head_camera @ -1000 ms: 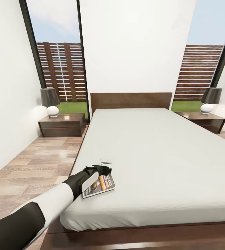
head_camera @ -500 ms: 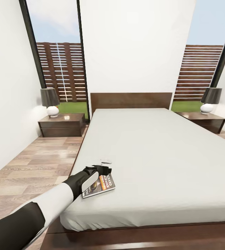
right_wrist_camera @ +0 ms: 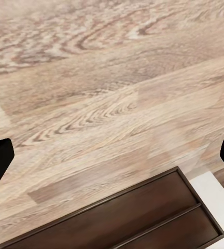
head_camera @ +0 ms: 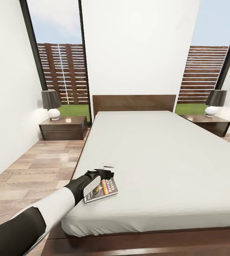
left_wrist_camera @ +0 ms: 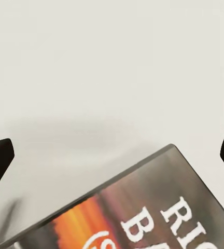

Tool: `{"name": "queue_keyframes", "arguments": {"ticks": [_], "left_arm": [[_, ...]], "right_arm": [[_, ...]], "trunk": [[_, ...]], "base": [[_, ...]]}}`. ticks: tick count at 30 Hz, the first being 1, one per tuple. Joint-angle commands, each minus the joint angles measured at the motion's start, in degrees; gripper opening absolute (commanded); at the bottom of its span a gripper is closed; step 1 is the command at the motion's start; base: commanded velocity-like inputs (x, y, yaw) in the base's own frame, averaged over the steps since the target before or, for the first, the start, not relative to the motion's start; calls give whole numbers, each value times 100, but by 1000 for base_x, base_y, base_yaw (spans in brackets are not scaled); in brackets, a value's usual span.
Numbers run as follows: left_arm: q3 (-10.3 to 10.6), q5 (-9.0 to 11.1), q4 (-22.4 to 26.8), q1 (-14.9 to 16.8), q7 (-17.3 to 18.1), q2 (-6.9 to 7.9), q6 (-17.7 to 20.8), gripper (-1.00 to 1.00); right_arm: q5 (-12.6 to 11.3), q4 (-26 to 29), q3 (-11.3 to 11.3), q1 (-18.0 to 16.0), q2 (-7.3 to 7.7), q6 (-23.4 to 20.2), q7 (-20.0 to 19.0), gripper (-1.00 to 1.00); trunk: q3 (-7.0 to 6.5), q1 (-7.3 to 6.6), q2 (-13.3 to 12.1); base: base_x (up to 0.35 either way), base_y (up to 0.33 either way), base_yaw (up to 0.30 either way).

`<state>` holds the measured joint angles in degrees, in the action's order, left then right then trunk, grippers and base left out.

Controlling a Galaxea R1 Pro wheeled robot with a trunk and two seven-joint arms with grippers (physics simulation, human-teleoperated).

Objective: In the bedroom, move the book from the bed onto either nightstand, and place the two sandals side by side next to the bed.

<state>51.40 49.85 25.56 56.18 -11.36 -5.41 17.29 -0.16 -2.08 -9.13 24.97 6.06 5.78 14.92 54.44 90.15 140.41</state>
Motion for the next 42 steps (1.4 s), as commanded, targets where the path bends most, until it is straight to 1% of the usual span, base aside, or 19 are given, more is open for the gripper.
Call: {"name": "queue_keyframes", "arguments": {"ticks": [1,25,30,42], "left_arm": [[46,60,11,7,-50,5,6,100],[46,60,17,4,-45,5,10,100],[46,60,14,4,-43,5,11,100],[46,60,11,5,-48,5,12,100]], "right_arm": [[-2,-11,-37,-4,1,46,2,100],[-2,-11,-37,-5,4,46,2,100],[-2,-11,-37,-5,2,46,2,100],[-2,-11,-34,-7,1,46,2,100]], "trunk": [[4,-1,2],[4,-1,2],[94,109,203],[94,109,203]], "base": [[0,0,0],[0,0,0],[0,0,0],[0,0,0]]}}
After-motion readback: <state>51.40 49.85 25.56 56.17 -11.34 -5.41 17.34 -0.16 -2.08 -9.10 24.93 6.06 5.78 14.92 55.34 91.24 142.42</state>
